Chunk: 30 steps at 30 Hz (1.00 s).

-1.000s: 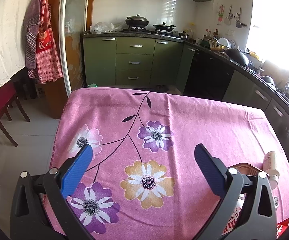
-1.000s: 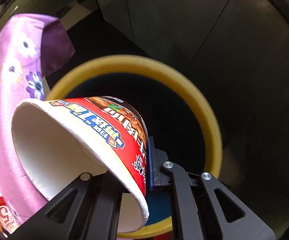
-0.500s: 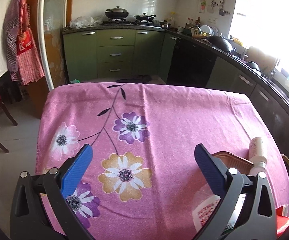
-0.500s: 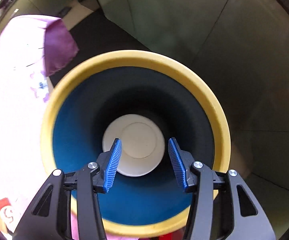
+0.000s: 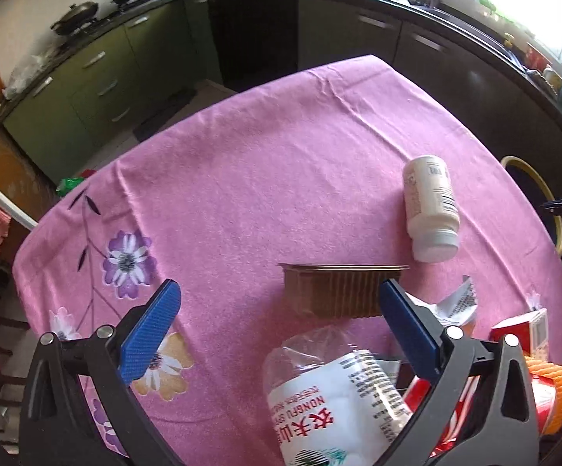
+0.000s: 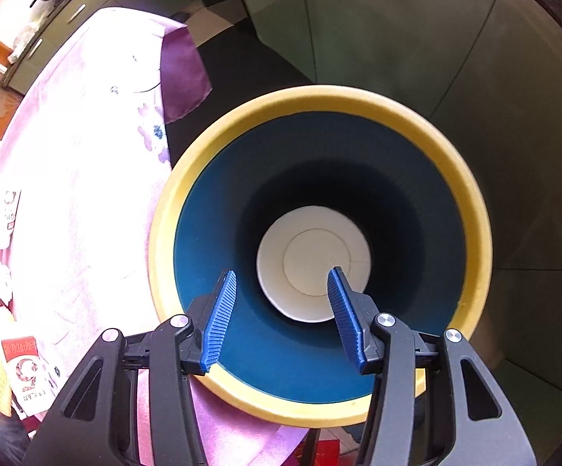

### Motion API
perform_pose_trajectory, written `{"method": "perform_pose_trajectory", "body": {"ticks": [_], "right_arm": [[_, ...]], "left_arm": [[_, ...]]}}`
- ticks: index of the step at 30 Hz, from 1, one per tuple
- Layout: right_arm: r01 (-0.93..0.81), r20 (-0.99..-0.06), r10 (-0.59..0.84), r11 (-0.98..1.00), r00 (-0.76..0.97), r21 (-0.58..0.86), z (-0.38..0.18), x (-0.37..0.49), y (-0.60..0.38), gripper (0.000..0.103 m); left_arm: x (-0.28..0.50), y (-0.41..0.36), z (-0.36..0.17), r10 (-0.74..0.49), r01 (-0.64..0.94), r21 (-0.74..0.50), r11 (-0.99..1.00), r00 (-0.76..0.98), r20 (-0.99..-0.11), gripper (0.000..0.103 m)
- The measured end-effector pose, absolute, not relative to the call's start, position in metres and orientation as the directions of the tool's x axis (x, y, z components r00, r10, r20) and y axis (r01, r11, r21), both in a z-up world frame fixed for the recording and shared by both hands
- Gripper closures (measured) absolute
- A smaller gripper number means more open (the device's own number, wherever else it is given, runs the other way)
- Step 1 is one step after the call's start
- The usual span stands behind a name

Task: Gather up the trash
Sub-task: 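Grasp the brown plastic tray with the left tool and lift it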

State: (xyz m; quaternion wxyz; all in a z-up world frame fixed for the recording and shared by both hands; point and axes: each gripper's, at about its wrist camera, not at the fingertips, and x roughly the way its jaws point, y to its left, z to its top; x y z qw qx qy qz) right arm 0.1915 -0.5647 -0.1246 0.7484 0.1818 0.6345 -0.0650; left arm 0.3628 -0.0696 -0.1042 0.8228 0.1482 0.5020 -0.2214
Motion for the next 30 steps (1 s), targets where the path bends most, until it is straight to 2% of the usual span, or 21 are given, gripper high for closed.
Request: {"method": "perform_pose_trajectory", "body": {"ticks": [14, 23, 30], "right_arm": [[0.324, -0.972, 0.154, 0.923, 0.177, 0.205, -0.146, 0.223, -0.552, 0.053], [0.313, -0.972, 0.166, 0.926, 0.167, 0.211, -0.154, 0.233, -0.55, 0.053], [0.303, -0.97, 0.177, 0.927, 0.168, 0.221, -0.16, 0.231, -0.551, 0.052]], "left_arm": [[0.367, -0.09, -0.11, -0.106, 0.604, 0.114, 0.789, 0.317, -0.942, 0.006], [0.385, -0.097, -0.128, -0.076, 0.622, 0.11, 0.776, 0.265, -0.961, 0.006], [0.399, -0.1, -0.134, -0.068, 0.649, 0.164, 0.743, 0.318, -0.946, 0.006]]}}
